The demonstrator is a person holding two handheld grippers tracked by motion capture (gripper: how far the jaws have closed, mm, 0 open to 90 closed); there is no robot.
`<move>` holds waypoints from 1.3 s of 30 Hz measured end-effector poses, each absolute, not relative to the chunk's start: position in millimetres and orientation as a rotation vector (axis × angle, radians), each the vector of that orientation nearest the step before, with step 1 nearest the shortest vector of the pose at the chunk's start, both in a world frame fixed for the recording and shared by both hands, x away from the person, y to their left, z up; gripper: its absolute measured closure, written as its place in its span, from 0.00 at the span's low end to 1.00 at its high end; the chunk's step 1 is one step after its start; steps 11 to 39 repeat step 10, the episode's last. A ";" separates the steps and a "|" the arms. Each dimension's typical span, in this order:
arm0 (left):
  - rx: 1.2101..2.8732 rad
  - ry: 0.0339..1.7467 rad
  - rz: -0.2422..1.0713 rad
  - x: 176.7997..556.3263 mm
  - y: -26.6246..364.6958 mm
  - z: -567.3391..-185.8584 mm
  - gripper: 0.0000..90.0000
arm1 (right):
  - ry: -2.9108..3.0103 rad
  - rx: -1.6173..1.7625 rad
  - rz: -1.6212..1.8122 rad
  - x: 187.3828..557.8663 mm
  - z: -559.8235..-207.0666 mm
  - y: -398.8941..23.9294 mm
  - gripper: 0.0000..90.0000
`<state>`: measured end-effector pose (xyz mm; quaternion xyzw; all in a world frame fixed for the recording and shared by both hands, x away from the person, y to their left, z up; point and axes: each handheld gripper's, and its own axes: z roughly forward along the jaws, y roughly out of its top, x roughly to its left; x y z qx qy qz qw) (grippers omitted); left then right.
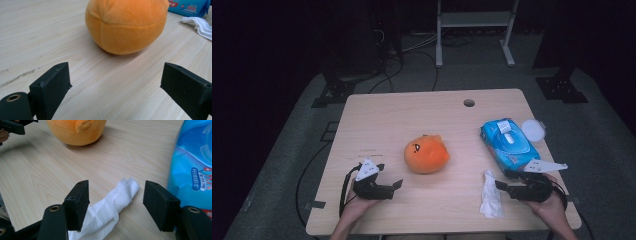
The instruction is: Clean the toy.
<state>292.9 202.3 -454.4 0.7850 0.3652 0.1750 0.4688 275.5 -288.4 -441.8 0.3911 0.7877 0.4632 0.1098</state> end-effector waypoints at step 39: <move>1.975 0.899 0.473 296.4 202.5 -463.8 0.08 | 2.314 1.159 1.360 274.1 -444.6 -287.8 0.40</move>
